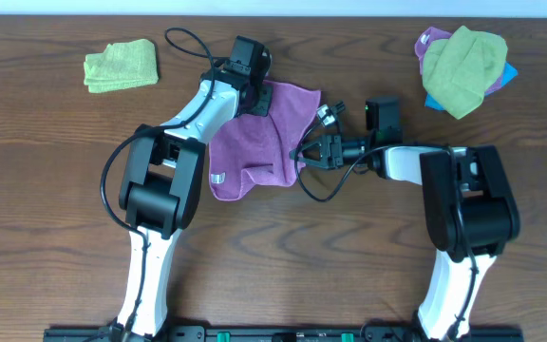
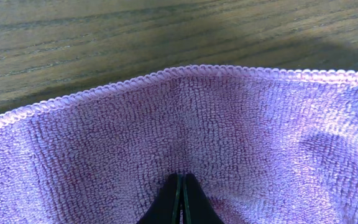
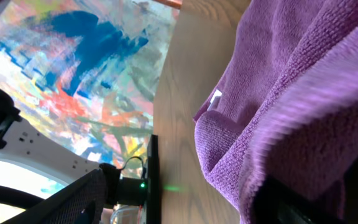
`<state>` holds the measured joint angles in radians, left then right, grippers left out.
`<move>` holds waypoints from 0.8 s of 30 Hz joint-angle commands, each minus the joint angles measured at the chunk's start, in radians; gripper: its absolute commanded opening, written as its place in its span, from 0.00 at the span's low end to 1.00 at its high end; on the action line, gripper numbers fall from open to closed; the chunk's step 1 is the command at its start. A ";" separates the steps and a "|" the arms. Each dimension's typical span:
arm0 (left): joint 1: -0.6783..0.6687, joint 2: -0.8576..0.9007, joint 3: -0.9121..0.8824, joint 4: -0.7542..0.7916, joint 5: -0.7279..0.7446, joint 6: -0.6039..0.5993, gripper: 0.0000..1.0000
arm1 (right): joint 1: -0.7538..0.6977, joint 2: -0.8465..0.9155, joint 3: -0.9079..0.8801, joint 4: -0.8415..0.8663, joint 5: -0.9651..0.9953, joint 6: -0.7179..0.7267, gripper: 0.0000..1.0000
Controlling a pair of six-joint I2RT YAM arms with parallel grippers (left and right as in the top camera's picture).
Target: Fold the cloth
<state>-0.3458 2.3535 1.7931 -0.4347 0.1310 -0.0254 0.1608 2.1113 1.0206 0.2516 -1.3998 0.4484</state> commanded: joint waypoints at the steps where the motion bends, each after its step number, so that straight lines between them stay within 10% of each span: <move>1: 0.014 0.044 0.011 -0.002 -0.010 0.011 0.05 | -0.048 -0.072 0.003 0.011 -0.039 0.054 0.76; 15: 0.018 0.044 0.011 0.002 -0.008 0.011 0.06 | -0.129 -0.298 0.006 0.116 -0.045 0.338 0.81; 24: 0.019 0.044 0.011 0.003 -0.010 0.011 0.06 | -0.191 -0.313 0.006 0.055 -0.025 0.241 0.95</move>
<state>-0.3405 2.3547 1.7931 -0.4274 0.1314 -0.0254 -0.0063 1.8145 1.0210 0.3298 -1.4189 0.7479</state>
